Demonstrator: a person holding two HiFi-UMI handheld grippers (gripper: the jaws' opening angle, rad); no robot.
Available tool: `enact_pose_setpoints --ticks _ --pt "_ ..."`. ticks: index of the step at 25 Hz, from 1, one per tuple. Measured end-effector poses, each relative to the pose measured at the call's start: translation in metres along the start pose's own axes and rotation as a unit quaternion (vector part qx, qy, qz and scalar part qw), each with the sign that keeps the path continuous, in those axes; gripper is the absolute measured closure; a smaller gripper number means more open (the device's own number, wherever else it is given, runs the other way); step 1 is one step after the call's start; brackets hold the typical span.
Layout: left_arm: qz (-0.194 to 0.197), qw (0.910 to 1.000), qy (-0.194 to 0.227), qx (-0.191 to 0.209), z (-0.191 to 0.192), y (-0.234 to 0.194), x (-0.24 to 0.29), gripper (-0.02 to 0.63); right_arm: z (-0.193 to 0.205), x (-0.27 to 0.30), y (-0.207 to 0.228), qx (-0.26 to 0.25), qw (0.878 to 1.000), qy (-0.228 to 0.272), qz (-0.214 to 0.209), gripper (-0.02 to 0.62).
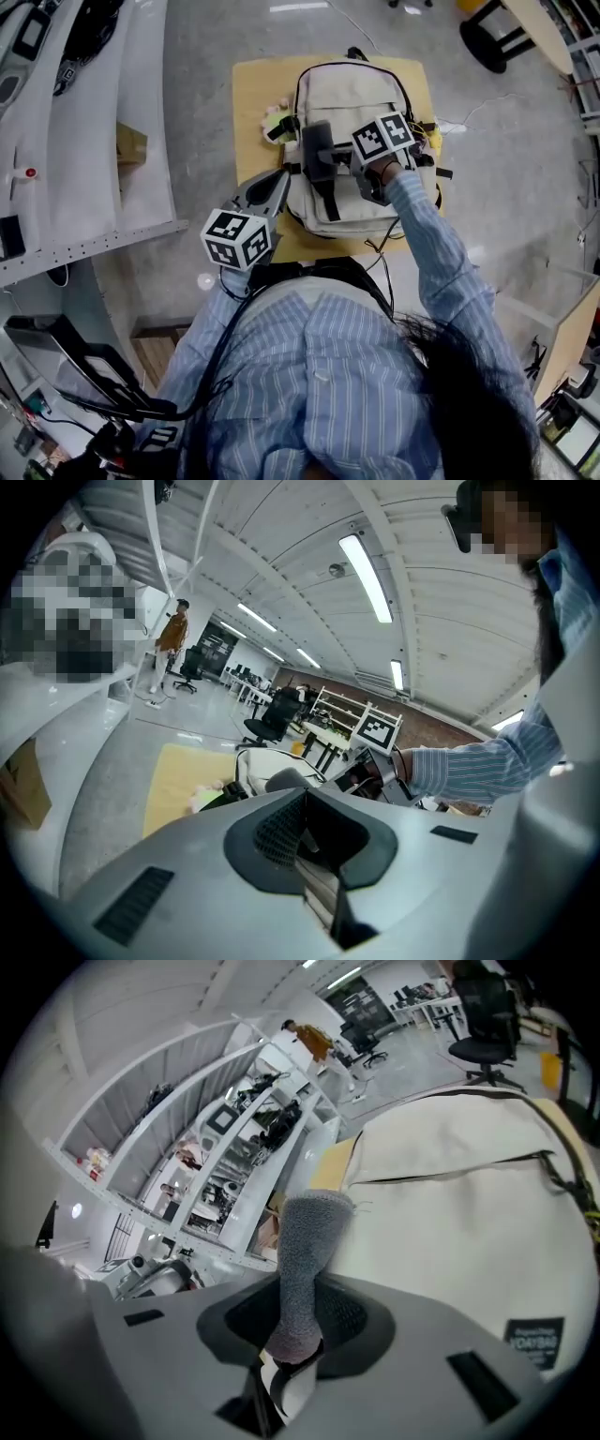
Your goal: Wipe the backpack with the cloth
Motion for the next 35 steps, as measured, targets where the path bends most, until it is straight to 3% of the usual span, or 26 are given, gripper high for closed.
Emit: enact_pose_setpoints --ticks 7,15,23,29,35 --pt "0.039 0.9991 -0.017 0.003 0.003 0.014 0.022 0.601 0.020 -0.071 0.041 0.041 0.997 0.033 0.056 0.502" --pt "0.046 0.9987 -0.022 0.007 0.005 0.027 0.034 0.601 0.051 -0.162 0.098 0.105 0.985 0.085 0.112 0.502" --pt "0.048 0.9983 -0.026 0.019 0.005 0.043 0.043 0.601 0.087 -0.196 0.142 0.173 0.970 0.113 0.125 0.502" --pt "0.041 0.9988 -0.023 0.016 0.006 0.043 0.043 0.601 0.056 -0.192 0.117 0.120 0.981 0.110 0.108 0.502" --pt "0.037 0.9991 -0.019 0.011 0.006 0.039 0.041 0.601 -0.012 -0.147 0.063 0.041 0.992 0.109 0.051 0.502"
Point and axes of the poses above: the fingertips, and each gripper's own axes: x forward along the fingers, y to its right, z out of its underside, the point moved 9 cm from there along -x, backward along the fingers
